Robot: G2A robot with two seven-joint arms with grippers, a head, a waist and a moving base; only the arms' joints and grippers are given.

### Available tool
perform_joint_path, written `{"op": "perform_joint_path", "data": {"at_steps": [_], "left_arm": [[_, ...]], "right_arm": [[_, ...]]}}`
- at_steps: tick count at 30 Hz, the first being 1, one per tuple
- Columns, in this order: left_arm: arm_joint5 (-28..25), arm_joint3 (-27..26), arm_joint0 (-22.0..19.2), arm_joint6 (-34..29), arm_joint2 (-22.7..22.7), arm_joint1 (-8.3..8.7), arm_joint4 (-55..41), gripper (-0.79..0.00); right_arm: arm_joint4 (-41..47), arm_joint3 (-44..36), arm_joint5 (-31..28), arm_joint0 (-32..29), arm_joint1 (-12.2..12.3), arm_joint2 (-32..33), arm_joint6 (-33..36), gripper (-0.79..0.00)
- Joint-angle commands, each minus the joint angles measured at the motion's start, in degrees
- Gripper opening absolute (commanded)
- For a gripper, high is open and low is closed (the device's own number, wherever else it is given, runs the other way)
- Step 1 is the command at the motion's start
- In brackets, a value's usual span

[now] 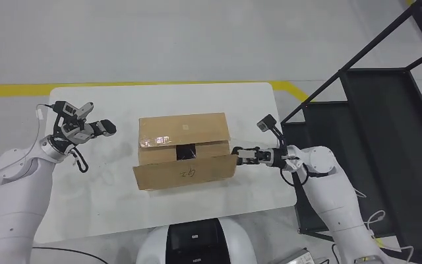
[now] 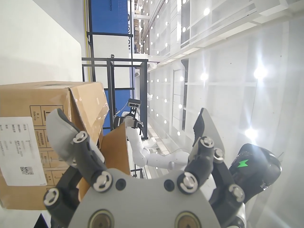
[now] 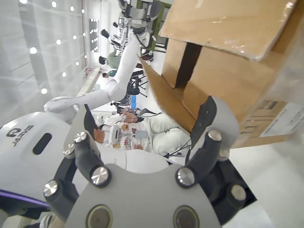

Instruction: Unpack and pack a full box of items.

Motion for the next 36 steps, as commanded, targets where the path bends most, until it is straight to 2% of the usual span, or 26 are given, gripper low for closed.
{"op": "perform_joint_path", "data": {"at_steps": [1, 5, 9, 16, 22, 29, 32, 36], "left_arm": [[0.19, -0.02, 0.05, -0.3, -0.06, -0.01, -0.15, 0.0], [0.63, -0.27, 0.17, -1.03, 0.24, -0.06, 0.3, 0.0], [1.18, -0.84, 0.33, -2.59, 0.38, -0.05, 0.33, 0.0], [4.09, -2.32, 1.1, -10.58, -0.15, 0.07, -3.92, 0.0], [6.61, -2.42, 1.81, -18.41, -0.66, 0.49, -5.07, 0.0], [7.85, -6.58, 3.73, -18.41, 3.9, 1.45, -1.36, 0.0], [7.9, -8.0, 4.46, -18.41, 5.9, 2.16, -1.21, 0.0], [7.03, -7.37, 4.05, -18.41, 7.89, 2.67, -2.55, 0.0]], "right_arm": [[1.91, 0.14, 0.02, 0.12, 0.16, -0.07, 2.47, 0.0], [3.51, -0.65, 0.86, -0.2, 0.4, -1.56, 7.05, 0.0], [-2.68, -4.07, 2.94, -1.82, 0.75, -4.47, 8.86, 0.0], [-13.96, -8.04, 4.42, -5.92, 1.11, -9.74, 5.86, 0.0], [-19.28, -11.71, 4.0, -9.07, 1.78, -10.44, 3.56, 0.0], [-26.16, -12.5, 3.7, -11.0, 2.15, -11.17, -4.51, 0.0], [-26.07, -12.35, 3.45, -11.35, 2.26, -11.4, -6.2, 0.0], [-24.94, -12.18, 2.82, -11.96, 2.61, -10.69, -7.07, 0.0]]}}
